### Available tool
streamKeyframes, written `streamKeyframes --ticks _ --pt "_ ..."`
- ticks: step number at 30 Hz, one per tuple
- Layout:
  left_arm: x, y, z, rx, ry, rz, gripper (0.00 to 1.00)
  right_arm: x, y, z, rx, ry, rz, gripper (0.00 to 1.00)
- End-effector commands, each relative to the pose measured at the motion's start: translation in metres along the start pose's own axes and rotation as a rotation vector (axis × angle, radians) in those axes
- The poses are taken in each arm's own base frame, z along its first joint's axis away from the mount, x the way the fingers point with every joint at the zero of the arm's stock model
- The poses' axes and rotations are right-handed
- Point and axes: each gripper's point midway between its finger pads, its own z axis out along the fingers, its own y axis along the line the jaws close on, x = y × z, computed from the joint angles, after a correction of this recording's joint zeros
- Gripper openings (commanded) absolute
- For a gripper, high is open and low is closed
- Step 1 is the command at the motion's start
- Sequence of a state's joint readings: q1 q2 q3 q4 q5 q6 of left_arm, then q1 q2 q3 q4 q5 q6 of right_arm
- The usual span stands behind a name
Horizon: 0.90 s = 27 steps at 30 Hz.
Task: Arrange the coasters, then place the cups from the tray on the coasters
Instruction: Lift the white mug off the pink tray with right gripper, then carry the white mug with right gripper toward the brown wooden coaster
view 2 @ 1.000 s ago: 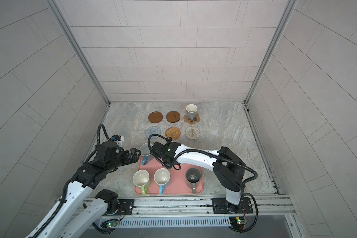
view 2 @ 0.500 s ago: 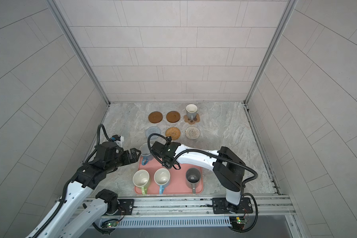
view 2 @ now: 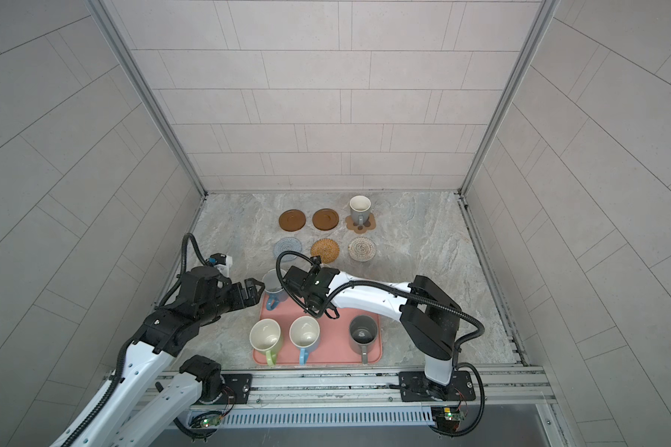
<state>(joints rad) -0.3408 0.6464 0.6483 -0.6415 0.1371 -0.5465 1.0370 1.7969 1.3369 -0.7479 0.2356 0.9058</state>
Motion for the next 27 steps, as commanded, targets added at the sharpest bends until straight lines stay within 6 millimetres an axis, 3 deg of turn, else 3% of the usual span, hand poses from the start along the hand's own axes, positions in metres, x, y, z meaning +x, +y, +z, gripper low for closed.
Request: streamKeyframes --ticks 1,20,27 --pt "0.002 0.000 0.000 0.002 -0.001 -0.003 0.99 -0.032 -0.001 -0.028 -0.015 -0.135 0.010 0.11" --pt "0.002 0.002 -0.006 0.000 -0.013 0.001 0.99 -0.061 0.004 -0.050 -0.064 -0.223 0.013 0.09" --pt "0.002 0.001 -0.006 0.002 -0.013 0.001 0.99 -0.077 0.000 -0.045 -0.048 -0.211 0.019 0.09"
